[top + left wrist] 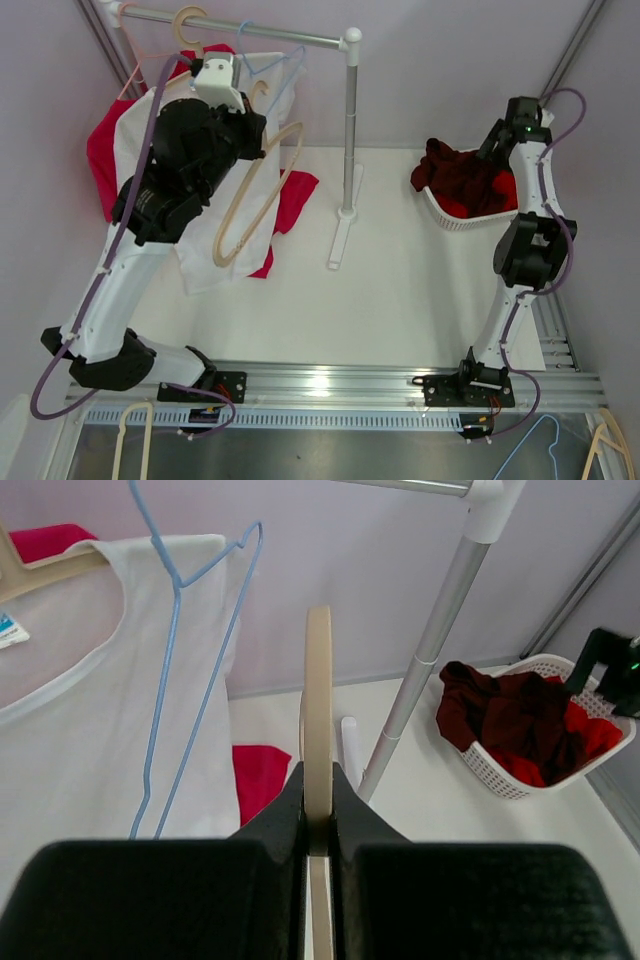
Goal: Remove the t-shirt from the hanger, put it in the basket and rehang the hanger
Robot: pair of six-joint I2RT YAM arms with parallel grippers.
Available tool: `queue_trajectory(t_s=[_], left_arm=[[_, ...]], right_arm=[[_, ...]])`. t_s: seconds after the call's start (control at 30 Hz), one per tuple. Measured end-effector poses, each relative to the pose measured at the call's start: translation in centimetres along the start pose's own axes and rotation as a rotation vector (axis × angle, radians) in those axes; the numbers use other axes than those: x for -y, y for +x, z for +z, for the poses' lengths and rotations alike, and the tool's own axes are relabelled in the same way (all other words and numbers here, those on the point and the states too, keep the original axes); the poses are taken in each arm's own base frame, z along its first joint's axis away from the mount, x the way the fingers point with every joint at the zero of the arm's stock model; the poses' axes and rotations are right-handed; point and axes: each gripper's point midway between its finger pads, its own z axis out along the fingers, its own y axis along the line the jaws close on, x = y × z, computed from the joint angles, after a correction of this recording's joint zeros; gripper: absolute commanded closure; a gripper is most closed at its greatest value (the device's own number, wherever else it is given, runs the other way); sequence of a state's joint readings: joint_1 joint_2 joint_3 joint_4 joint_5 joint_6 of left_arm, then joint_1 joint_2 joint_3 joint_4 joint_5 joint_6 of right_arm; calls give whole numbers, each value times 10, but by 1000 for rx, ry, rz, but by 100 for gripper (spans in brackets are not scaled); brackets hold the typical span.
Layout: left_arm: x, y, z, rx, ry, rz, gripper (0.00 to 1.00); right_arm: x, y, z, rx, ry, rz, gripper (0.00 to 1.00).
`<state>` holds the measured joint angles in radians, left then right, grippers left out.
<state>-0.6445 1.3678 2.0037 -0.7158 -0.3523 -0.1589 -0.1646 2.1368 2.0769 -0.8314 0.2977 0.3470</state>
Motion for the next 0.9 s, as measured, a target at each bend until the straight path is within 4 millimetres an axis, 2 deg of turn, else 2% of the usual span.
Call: queue_trajectory(t_s=[0.07, 0.13, 0.2, 0.3, 0.43, 0.57, 0.7, 0.9], left_arm=[[4, 5, 9, 7, 15, 22, 99], [7, 9, 16, 18, 29, 42, 99], [10, 10, 21, 26, 44, 63, 99], [14, 1, 27, 65, 53, 75, 99], [20, -12, 41, 105, 56, 86, 99], [29, -27, 61, 130, 57, 94, 99], [37, -43, 78, 162, 59, 107, 99], [42, -51, 94, 184, 58, 126, 99]], right_arm=[[2, -36, -31, 101, 3, 12, 1], [7, -63, -64, 186, 4, 25, 1], [12, -82, -96, 256, -3, 39, 1], [19, -94, -129, 310, -18, 49, 1], [19, -97, -155, 344, -51, 53, 1], [17, -83, -171, 336, -83, 35, 1], [6, -74, -189, 345, -136, 18, 1], [-6, -64, -202, 354, -183, -7, 0]])
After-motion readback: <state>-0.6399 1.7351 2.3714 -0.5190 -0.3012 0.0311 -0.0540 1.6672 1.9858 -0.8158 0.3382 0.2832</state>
